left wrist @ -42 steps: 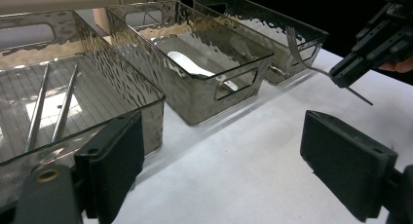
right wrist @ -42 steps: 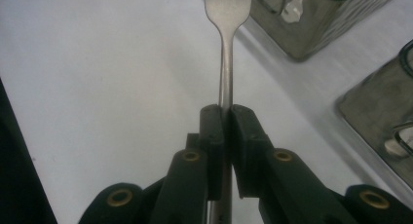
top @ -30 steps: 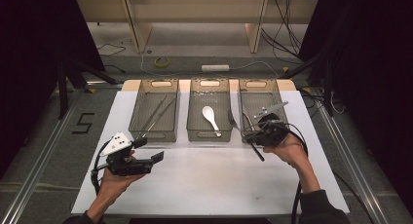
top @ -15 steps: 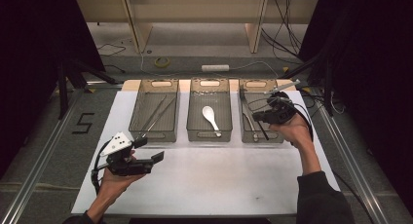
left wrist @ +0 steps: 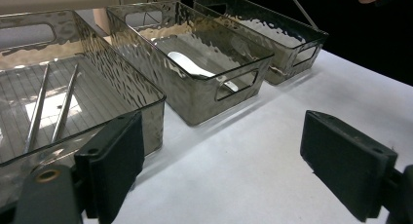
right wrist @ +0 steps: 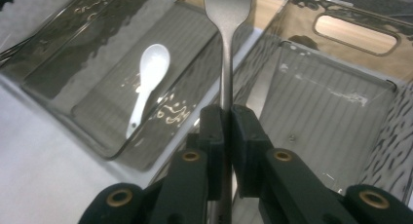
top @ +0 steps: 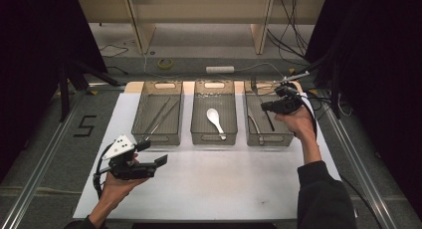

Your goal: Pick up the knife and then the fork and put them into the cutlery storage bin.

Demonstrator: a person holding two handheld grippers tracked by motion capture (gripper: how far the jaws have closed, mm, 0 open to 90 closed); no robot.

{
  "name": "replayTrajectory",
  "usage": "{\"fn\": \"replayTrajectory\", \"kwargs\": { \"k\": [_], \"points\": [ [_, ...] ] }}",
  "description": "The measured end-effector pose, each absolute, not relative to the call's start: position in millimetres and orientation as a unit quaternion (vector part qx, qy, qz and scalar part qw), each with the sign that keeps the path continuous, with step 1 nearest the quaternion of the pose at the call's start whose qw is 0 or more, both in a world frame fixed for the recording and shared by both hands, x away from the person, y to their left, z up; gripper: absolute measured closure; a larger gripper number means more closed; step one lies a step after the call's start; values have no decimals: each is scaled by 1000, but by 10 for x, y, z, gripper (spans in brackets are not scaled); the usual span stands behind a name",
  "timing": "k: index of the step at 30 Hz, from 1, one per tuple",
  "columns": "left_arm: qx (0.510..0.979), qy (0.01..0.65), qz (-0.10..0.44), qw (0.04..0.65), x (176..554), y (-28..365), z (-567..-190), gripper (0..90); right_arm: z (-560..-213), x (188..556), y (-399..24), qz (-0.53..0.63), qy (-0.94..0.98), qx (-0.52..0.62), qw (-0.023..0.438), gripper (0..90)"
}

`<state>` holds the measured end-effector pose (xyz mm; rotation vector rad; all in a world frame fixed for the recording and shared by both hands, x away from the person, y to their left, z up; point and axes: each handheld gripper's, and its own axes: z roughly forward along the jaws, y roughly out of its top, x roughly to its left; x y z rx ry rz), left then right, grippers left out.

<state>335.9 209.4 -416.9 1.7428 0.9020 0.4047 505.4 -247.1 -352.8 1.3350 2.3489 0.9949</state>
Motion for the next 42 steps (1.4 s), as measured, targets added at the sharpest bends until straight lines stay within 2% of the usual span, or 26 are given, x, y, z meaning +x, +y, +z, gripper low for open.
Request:
{"fn": "replayTrajectory", "kwargs": {
  "k": [15,42],
  "points": [
    [732,380,170,540,3354,2102,-4166,160,-3752,5260,-2470,323,791,499,142,846],
    [732,379,170,540,3350,2100,-4165,160,-4140,5318,-2418,273,796,524,131,845]
  ]
}}
